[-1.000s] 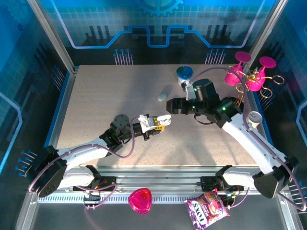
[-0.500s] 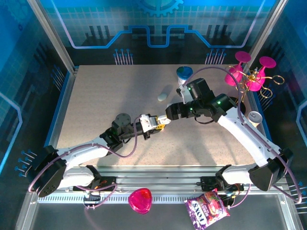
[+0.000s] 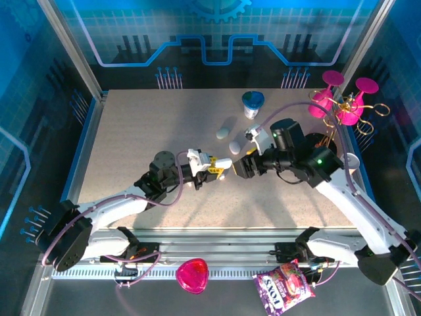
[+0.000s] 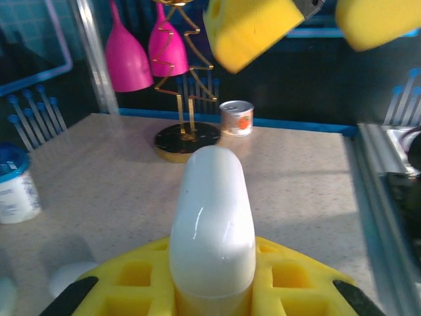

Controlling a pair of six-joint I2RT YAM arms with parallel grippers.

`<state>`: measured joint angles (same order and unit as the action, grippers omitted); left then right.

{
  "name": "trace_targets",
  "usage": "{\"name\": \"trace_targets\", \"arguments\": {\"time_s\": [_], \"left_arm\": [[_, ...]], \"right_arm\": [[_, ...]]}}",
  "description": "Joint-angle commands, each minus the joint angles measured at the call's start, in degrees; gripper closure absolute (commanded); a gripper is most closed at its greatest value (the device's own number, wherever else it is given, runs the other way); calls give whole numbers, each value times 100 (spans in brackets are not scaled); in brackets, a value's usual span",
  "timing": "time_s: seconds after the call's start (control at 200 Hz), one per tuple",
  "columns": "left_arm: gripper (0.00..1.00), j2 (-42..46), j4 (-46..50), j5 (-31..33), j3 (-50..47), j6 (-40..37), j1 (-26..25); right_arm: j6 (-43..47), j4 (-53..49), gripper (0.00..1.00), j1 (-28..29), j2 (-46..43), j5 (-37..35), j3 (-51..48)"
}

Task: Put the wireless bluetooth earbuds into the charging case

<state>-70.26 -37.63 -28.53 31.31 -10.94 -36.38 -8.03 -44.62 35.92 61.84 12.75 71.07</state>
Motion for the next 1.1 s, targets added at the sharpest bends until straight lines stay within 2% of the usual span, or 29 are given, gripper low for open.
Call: {"name": "trace_targets", "arguments": {"time_s": [0.0, 0.055, 0.19, 0.435, 0.56, 0.74, 0.835, 0.876, 0.936, 0.981, 1.096], "left_arm": [[85, 78, -32, -1257, 217, 545, 151], [83, 113, -57, -1574, 226, 582, 156], [84, 221, 114, -2126, 288, 584, 150], [84, 394, 176, -2365, 336, 621, 154], [84, 410, 312, -2400, 385, 558, 155], [83, 379, 351, -2412, 376, 536, 154], [82, 340, 369, -2360, 367, 496, 155], [79, 329, 354, -2335, 363, 496, 156], [63, 316, 295, -2245, 331, 505, 150], [57, 323, 233, -2105, 283, 505, 151], [32, 439, 72, -1207, 41, 423, 151]], "right_arm": [[1602, 278, 27, 564, -181, 121, -198], [2188, 327, 27, 744, -255, 2, -308], [2988, -27, 34, 728, -51, 92, -79], [3280, -485, 43, 719, 416, 729, 249], [3233, -494, 54, 717, 588, 863, 284], [3218, -504, 77, 714, 653, 943, 277], [3203, -483, 82, 680, 617, 947, 191], [3178, -447, 82, 655, 593, 961, 122], [3099, -337, 82, 565, 544, 976, 0], [3010, -225, 82, 477, 500, 1007, -110], [2587, 441, 82, 44, 314, 1036, -531]]}}
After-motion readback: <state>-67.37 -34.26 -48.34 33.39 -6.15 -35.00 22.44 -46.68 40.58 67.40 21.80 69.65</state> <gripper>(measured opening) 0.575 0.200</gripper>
